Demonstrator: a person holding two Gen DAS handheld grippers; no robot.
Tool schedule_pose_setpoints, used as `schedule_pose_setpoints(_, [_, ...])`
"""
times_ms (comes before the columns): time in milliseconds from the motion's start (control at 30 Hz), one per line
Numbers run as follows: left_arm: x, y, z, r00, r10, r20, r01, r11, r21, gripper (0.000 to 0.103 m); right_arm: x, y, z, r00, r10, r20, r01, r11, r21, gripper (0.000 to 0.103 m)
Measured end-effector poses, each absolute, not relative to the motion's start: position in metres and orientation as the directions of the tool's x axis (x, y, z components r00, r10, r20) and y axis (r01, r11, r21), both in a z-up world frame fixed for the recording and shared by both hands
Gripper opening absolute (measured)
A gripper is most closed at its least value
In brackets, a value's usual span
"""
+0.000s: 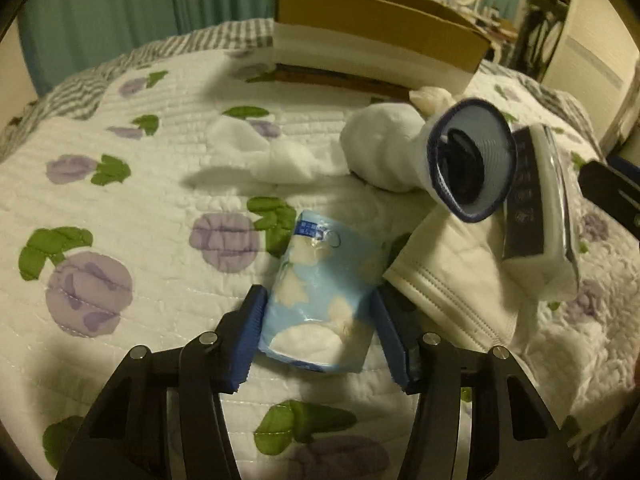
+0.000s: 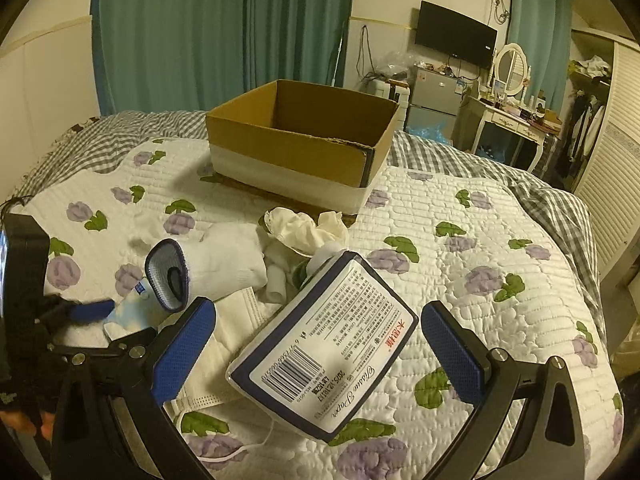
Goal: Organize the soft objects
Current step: 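Grasp the blue tissue pack with the left tool while the right tool grasps the navy-cuffed white sock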
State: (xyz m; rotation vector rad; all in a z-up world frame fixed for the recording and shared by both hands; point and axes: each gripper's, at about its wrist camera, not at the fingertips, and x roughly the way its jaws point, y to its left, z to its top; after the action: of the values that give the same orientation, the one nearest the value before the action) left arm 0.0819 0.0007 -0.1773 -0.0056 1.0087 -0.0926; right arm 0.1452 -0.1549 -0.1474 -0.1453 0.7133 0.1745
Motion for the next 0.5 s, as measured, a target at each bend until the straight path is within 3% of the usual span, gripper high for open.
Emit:
schedule_pose_setpoints(67, [0.077,0.003,-0.172,0.546,-0.080,-0.834,0.062,0.997,-0.055,0.036,0.146,-0.153,-0.147,0.739,0.110,-0.665,-0.214,0.974,-0.076,0.103])
schedule_pose_setpoints(200, [0.071,0.017,-0.157,0.581,-0.107,-0.807,0.025,0.993,-0.114,0.026,0.148,-0.141,-0.147,0.731,0.122,-0.672,-0.243,0.966,-0.089,0.103])
schedule_pose_setpoints(333, [0.065,0.026,-0.143,0.615,-0.091,-0.783,-0.006,0.993,-0.120,0.024,0.153,-0.124,-0.145,0.718,0.163,-0.677,-0.293,0.953,-0.081,0.102])
schedule_pose_setpoints(500, [0.067,0.036,-0.132,0.651,-0.062,-0.757,-0.021,0.995,-0.100,0.024,0.165,-0.090,-0.153,0.675,0.220,-0.704,-0.384,0.920,-0.080,0.085])
